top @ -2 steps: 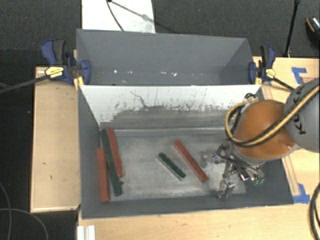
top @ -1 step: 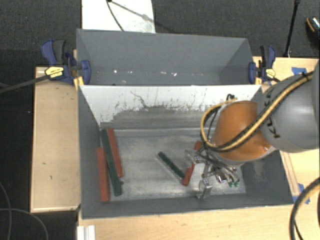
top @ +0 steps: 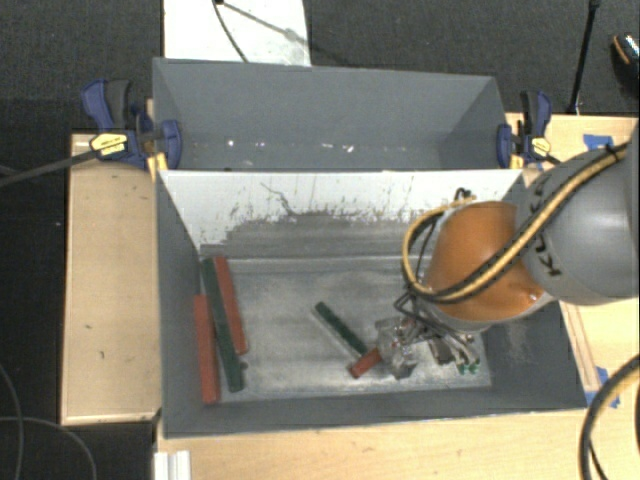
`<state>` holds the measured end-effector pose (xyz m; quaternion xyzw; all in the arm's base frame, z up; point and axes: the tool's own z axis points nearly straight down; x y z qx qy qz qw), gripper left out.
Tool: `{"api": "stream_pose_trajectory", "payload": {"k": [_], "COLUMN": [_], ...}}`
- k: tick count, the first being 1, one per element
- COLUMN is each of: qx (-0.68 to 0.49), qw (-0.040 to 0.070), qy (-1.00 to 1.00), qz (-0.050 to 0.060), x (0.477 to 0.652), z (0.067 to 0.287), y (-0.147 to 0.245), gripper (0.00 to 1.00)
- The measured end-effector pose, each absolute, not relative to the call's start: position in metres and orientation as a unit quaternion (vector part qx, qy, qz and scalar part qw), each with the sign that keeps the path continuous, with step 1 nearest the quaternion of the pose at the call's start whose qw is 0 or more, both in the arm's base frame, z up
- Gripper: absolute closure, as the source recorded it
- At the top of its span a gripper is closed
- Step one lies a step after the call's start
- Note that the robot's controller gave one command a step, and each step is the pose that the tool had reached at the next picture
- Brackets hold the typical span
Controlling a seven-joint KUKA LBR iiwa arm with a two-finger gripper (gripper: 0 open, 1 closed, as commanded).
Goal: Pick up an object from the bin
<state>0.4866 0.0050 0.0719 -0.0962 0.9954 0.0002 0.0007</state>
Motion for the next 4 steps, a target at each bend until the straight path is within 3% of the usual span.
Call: {"api": "stream_pose_trajectory", "payload": {"k": [1,2,3,4], "qx": [-0.095,-0.094,-0.078,-0.081], "qw": [0.000,-0.002,0.008,0.007], "qy": [0.995,0.996,0.997,0.997], "qz": [0.000,0.001,0.000,0.000], "x": [0.487,0.485,0.574,0.555], "z": [0.071,0.070,0.195,0.311], "y": [0.005,0.005,0.010,0.018], "gripper": [0.00,1.00,1.00,1.00]}}
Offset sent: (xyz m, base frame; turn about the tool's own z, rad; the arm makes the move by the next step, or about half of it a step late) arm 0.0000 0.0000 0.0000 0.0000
